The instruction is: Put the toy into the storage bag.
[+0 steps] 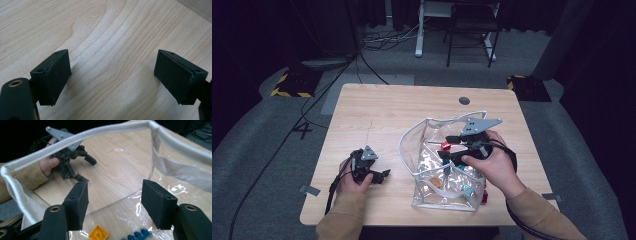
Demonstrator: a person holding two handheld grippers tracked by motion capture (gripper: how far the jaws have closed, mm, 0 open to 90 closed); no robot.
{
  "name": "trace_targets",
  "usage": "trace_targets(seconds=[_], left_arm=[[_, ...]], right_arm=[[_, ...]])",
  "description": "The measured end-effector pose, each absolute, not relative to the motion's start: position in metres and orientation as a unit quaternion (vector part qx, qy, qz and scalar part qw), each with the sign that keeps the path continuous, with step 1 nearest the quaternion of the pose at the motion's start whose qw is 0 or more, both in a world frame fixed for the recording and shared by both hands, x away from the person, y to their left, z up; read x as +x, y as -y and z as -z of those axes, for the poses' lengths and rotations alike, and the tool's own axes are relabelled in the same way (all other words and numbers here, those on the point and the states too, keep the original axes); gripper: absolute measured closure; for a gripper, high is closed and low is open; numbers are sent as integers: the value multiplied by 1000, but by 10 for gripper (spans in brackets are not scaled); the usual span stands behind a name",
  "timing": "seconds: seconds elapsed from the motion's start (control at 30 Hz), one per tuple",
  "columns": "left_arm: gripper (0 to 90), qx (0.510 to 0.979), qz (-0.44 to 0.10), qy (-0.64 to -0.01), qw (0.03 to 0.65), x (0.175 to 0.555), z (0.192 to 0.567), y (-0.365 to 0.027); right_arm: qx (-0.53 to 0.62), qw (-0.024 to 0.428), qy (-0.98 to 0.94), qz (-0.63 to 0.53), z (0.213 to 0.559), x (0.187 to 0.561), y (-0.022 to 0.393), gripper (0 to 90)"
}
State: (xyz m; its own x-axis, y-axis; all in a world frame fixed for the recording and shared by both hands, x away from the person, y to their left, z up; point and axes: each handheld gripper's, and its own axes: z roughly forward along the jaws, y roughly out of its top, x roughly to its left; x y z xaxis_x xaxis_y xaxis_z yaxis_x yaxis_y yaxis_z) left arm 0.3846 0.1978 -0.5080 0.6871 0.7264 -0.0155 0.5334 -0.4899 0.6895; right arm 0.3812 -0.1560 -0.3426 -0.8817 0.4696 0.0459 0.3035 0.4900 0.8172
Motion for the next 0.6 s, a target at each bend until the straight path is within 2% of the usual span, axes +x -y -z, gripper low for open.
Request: trace_targets(seconds=[0.6], left_arm=[[142,852,-140,-370,344,385,508,-198]], right_arm=[[256,138,-832,-471,311,379,202,403]])
